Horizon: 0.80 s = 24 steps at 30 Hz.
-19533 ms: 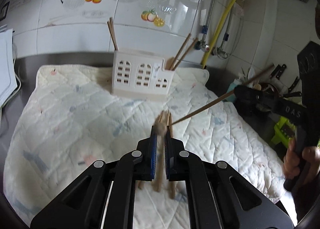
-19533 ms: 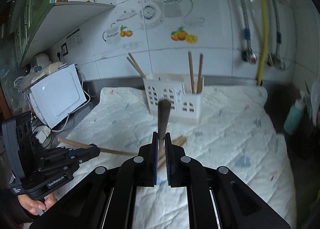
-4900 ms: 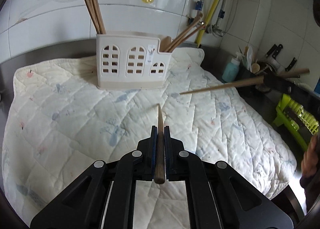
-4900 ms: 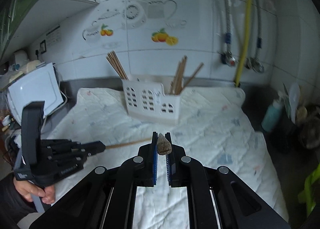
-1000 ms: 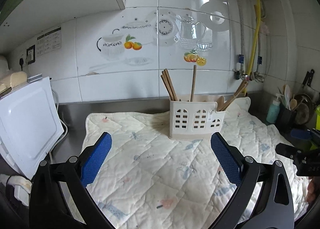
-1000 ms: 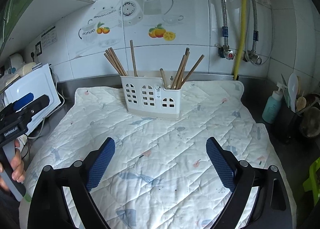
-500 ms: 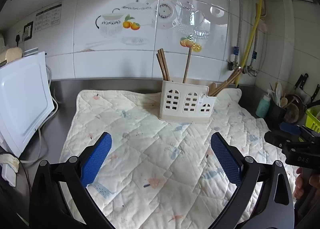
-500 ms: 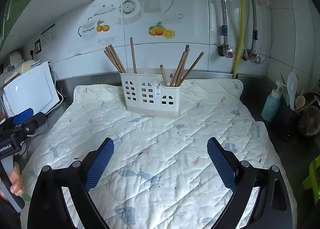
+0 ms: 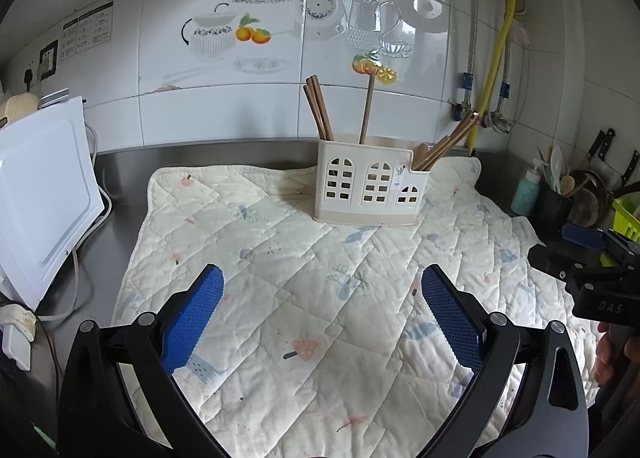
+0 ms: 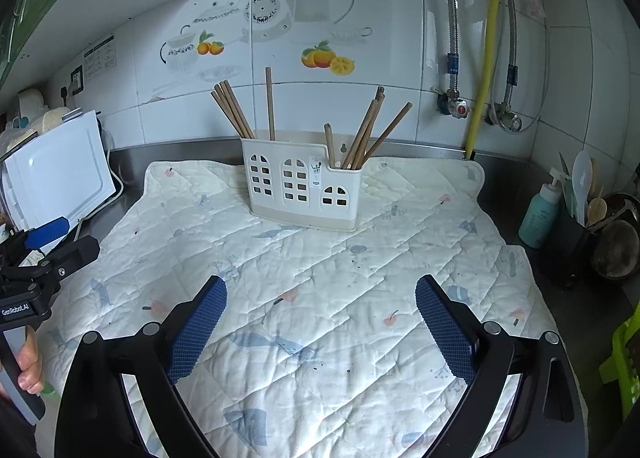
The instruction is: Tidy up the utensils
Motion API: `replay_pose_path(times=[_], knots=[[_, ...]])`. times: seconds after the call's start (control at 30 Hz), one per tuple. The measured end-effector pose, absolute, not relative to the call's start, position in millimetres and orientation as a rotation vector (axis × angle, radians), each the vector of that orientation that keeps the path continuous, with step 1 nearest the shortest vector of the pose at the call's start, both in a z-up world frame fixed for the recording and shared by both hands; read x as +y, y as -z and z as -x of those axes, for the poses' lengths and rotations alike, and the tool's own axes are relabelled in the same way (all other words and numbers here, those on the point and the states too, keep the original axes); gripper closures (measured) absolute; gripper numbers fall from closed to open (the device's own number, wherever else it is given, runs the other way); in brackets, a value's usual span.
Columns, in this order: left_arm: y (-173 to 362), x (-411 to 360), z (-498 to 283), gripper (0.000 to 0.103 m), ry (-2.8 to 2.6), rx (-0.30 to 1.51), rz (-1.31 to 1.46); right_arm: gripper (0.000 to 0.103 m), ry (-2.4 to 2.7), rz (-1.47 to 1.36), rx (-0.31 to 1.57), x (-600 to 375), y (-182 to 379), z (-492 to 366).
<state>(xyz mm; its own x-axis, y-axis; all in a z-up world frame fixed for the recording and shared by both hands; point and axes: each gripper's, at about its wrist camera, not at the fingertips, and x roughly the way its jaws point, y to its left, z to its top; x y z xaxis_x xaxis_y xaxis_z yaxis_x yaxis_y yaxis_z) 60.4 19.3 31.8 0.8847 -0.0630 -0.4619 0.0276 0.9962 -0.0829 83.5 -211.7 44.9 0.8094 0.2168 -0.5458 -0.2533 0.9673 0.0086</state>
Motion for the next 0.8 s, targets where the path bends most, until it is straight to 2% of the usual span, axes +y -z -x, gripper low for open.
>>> replay_pose_path(times=[0.8], knots=[[-29.5,16.2,-60.0,0.005,0.048,0.486,0.064,0.011,-0.255,0.064,0.580,-210.6,-42.1,-84.3]])
